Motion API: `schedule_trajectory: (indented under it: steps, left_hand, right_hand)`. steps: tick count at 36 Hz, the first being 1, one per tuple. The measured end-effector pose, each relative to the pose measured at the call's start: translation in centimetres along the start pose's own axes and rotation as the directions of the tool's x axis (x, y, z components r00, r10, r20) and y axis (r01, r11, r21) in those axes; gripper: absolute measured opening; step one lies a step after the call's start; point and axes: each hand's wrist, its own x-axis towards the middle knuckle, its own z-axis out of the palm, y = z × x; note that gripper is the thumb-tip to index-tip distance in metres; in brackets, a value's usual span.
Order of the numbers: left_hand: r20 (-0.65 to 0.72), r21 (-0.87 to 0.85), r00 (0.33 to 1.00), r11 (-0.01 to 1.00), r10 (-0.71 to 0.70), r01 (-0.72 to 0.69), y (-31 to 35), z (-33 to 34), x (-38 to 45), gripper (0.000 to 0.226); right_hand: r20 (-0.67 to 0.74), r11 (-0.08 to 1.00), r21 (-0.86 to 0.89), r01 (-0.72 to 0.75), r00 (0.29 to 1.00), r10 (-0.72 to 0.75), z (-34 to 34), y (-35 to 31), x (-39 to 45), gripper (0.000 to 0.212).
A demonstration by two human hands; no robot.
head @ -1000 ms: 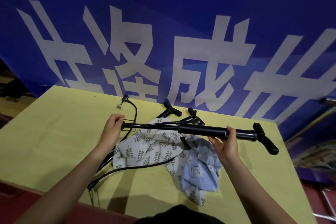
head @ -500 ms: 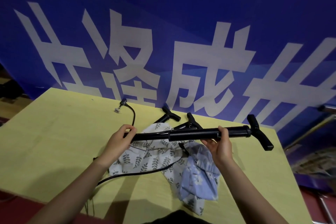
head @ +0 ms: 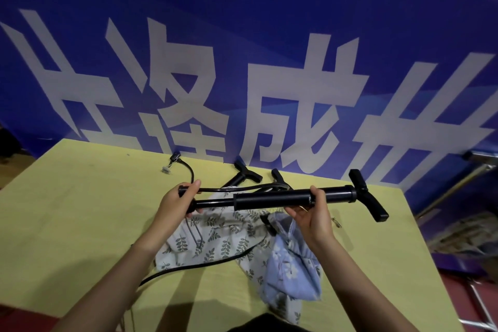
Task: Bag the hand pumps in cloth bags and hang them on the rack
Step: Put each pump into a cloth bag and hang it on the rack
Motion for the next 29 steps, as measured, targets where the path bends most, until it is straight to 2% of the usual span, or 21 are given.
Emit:
schedule_trajectory:
  steps: [13,23,27,29]
  left_hand:
    - [0.225,0.047,0.973,0.998,-0.059,0.05,0.0,1.5,0.3,0.045]
    - [0.219,0.14,0.973,0.984,0.075,-0.107,0.5,3.0,0.0,0.038]
    - [0.257,0.205,0.963,0.969,0.083,-0.139,0.2,3.0,0.1,0.039]
    - [0.278,0.183,0.957,0.974,0.078,-0.133,-0.1,2.8,0.0,0.044]
  right_hand:
    - [0.056,1.0,-0.01,0.01,0.998,-0.01,0.2,-0.3,-0.3,0.022]
    - [0.095,1.0,0.027,-0.009,0.995,0.006,1.0,-0.1,-0.6,0.021]
    - [0.098,1.0,0.012,-0.027,0.995,0.025,1.2,0.3,-0.6,0.022]
    - [0.091,1.0,-0.008,-0.026,0.995,0.027,1.2,0.3,-0.6,0.022]
